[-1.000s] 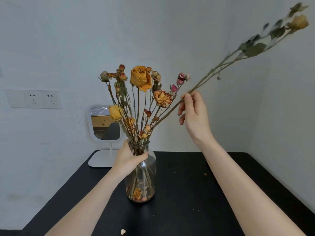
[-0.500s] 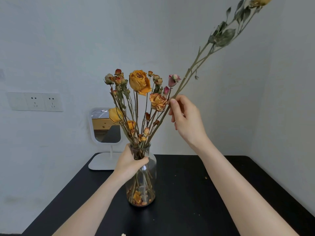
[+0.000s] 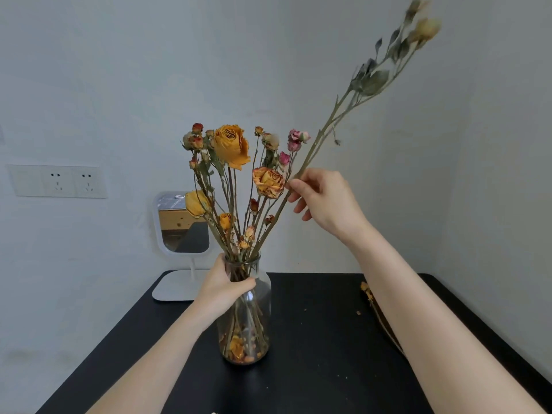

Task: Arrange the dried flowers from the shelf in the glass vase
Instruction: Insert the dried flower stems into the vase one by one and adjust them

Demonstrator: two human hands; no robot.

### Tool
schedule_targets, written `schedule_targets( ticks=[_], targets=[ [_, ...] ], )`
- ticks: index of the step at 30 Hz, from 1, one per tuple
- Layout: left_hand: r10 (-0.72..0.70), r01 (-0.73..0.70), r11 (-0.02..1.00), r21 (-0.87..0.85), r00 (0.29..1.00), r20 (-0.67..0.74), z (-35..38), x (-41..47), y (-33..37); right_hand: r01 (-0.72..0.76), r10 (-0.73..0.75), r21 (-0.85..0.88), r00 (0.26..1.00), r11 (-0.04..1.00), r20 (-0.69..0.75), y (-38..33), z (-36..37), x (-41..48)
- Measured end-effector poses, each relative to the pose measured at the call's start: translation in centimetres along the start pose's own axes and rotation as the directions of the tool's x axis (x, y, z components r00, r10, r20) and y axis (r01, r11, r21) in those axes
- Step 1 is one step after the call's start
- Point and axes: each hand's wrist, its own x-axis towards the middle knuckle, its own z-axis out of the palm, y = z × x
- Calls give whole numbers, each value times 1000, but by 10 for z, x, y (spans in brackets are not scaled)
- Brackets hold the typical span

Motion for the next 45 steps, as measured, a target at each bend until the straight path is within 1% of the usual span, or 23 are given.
schedule_targets(
  ticks=[3, 6, 11, 13, 14, 15, 18, 20, 24, 27, 31, 33, 37, 39, 41, 43, 45],
  targets=[
    [-3, 4, 1000, -26, 999, 32, -4, 0, 0, -13, 13, 11, 999, 1000, 39, 3, 1, 0],
    [-17, 21, 999, -48, 997, 80, -8, -1, 1, 8, -8, 4, 999, 1000, 53, 5, 6, -1],
    [-31, 44, 998, -48, 970, 240, -22, 2, 3, 2, -2, 5, 999, 1000, 45, 6, 10, 3],
    [-22, 39, 998, -56, 961, 275, -24, 1, 4, 21, -19, -27, 998, 999, 58, 3, 11, 5],
    [-3, 21, 998, -66, 963, 269, -23, -1, 6, 34, -31, -55, 997, 998, 65, 1, 11, 6],
    [26, -10, 998, -69, 972, 233, -21, -3, 8, 48, -43, -80, 997, 996, 68, -1, 12, 7],
    [117, -114, 992, -60, 992, 46, -12, -6, 8, 73, -66, -98, 995, 993, 69, -8, 16, 9],
    [119, -121, 990, -78, 993, -24, -8, -7, 8, 78, -71, -95, 995, 992, 70, -11, 20, 10],
    [77, -79, 994, -70, 997, -31, -11, -6, 5, 67, -60, -60, 993, 996, 105, -12, 19, 12],
    [83, -84, 995, -49, 996, -17, -15, -5, 3, 48, -49, 6, 987, 999, 153, -10, 14, 10],
    [85, -82, 992, -95, 996, 37, -17, -4, 3, 44, -47, 22, 981, 999, 187, -9, 11, 7],
    [87, -81, 989, -125, 995, 42, -15, -5, 4, 59, -62, 23, 978, 998, 197, -10, 11, 5],
    [137, -144, 985, -96, 988, -72, -11, -6, 3, 95, -98, 24, 972, 995, 213, -11, 17, 2],
    [142, -152, 984, -93, 985, -99, -11, -5, 1, 105, -107, 22, 971, 994, 213, -11, 21, 3],
    [142, -150, 986, -74, 984, -112, -11, -4, -1, 120, -110, -34, 968, 992, 224, -9, 24, 5],
    [132, -140, 988, -60, 984, -120, -11, -3, -4, 147, -93, -175, 955, 974, 283, -3, 32, 3],
    [122, -129, 990, -59, 986, -110, -10, -2, -7, 143, -62, -237, 946, 961, 319, 5, 41, -2]
  ],
)
